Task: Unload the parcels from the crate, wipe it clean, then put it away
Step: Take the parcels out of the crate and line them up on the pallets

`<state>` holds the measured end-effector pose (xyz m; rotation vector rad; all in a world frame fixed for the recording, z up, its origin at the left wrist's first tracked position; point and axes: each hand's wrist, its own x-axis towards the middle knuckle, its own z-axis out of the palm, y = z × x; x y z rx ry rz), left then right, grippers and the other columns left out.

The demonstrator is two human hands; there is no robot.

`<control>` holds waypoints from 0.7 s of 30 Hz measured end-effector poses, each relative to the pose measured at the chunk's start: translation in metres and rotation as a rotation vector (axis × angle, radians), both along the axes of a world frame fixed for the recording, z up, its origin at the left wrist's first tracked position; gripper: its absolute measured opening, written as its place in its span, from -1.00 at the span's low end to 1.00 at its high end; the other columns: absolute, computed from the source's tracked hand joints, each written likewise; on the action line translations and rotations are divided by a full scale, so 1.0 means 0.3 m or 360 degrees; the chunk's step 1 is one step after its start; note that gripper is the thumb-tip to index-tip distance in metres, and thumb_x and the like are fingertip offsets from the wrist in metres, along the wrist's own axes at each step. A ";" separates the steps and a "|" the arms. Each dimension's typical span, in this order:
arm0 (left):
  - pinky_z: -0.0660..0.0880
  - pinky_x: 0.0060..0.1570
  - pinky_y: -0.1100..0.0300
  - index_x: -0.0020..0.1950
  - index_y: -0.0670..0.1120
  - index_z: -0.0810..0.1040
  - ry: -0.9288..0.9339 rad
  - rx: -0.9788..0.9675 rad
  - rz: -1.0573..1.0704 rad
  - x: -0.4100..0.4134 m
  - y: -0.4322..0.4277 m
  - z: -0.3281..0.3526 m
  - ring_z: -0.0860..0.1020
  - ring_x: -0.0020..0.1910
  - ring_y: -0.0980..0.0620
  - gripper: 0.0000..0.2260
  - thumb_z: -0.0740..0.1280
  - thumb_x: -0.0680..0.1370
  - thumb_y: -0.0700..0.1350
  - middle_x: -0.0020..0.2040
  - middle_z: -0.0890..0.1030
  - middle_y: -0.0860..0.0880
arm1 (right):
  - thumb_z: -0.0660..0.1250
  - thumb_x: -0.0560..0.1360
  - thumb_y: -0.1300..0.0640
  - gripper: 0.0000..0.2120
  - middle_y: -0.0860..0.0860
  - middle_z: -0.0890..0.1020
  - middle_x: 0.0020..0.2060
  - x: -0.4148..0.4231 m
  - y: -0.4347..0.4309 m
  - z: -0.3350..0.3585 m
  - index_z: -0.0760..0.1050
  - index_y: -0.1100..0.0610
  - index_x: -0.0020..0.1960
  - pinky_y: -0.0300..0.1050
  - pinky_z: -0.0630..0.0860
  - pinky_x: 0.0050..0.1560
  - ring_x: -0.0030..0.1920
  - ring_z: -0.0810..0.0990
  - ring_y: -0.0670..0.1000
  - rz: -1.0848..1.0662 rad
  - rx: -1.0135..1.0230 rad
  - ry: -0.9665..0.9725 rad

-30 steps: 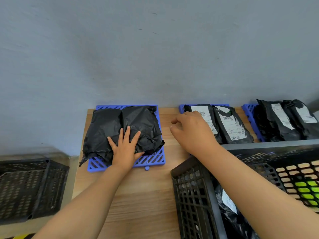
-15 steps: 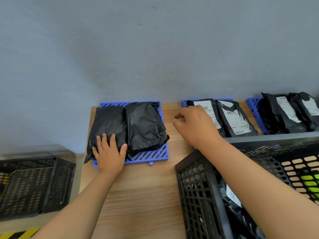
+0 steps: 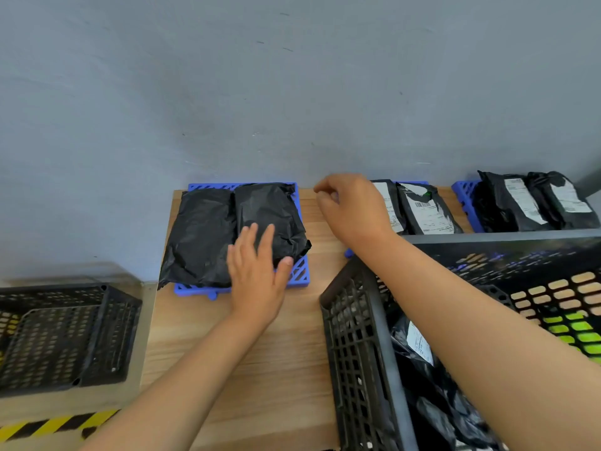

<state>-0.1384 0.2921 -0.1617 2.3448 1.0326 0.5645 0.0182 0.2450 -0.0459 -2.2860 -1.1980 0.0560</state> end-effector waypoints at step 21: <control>0.09 0.37 0.21 0.45 0.02 0.28 -0.0471 -0.0138 -0.0383 0.116 -0.403 0.336 0.15 0.36 0.22 -0.51 0.06 0.53 0.09 0.38 0.32 0.05 | 0.26 0.52 0.05 -0.61 0.01 0.48 0.26 0.215 -0.832 -0.253 0.41 0.03 0.34 -0.04 0.38 0.20 0.31 0.38 0.09 -0.0064 -0.1030 0.0058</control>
